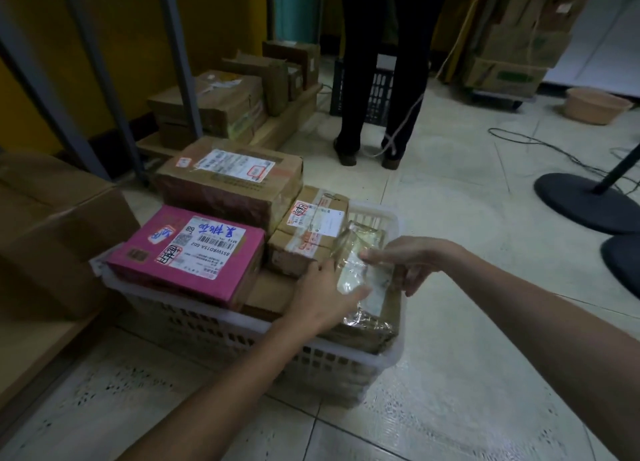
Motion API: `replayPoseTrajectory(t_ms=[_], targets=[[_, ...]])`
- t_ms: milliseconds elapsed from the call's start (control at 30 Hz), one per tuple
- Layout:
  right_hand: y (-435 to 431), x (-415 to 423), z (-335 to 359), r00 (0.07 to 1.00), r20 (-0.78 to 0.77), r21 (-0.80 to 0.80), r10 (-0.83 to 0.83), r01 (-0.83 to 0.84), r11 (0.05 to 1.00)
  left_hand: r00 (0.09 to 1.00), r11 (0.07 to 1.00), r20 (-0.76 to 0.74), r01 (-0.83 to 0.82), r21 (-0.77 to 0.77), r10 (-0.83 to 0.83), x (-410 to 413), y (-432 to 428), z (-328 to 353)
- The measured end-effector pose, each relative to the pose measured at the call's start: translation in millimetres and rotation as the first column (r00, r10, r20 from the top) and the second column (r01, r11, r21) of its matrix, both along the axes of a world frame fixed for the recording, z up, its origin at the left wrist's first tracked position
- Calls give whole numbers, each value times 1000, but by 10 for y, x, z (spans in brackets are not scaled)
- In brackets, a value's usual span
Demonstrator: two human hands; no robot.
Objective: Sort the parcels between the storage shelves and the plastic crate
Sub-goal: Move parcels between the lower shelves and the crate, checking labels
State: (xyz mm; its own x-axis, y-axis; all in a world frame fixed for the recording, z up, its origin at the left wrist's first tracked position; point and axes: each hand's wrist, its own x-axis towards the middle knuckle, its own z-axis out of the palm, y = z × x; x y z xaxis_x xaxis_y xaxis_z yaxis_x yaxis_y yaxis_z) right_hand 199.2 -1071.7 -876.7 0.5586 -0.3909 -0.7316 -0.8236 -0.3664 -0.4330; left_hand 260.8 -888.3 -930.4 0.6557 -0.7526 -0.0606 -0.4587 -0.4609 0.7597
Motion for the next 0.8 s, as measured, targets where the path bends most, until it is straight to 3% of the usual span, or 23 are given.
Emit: replayPoseTrajectory(t_ms=[33, 100, 167, 200, 300, 367, 433, 500, 533, 600, 667, 733, 800], targets=[[16, 40, 0, 1000, -6, -13, -18, 18, 1000, 997, 999, 73, -3, 46, 0, -30, -7, -46], [78, 115, -6, 999, -30, -47, -31, 30, 998, 999, 995, 36, 11, 97, -14, -10, 3, -134], [143, 191, -105, 998, -64, -163, 22, -32, 986, 999, 980, -14, 47, 195, -45, 53, 30, -234], [180, 219, -167, 995, -76, -248, 63, -80, 965, 997, 960, 30, 55, 274, -65, 78, 22, -281], [233, 224, -350, 952, -177, -529, 249, -306, 792, 925, 876, 327, 13, 482, -193, 72, -51, -355], [227, 234, -457, 916, -238, -655, 322, -397, 643, 861, 863, 455, -36, 504, -229, -7, -83, -352], [203, 279, -554, 904, -238, -694, 355, -414, 588, 776, 887, 596, -108, 449, -207, -73, -54, -326], [162, 302, -624, 893, -234, -665, 384, -435, 607, 729, 928, 654, -70, 365, -202, -107, 18, -324], [123, 314, -634, 884, -232, -638, 405, -453, 623, 749, 938, 622, 1, 347, -231, -97, 53, -359], [54, 320, -608, 868, -221, -610, 444, -479, 631, 794, 919, 517, 127, 373, -319, -61, 97, -400], [22, 317, -596, 862, -165, -603, 479, -472, 642, 750, 887, 530, 161, 433, -395, -18, 70, -384], [40, 282, -620, 870, 9, -555, 494, -406, 726, 737, 875, 528, 179, 449, -421, -53, 83, -377], [88, 213, -593, 877, 321, -471, 357, -180, 864, 755, 885, 505, 215, 413, -419, -76, 168, -392]])
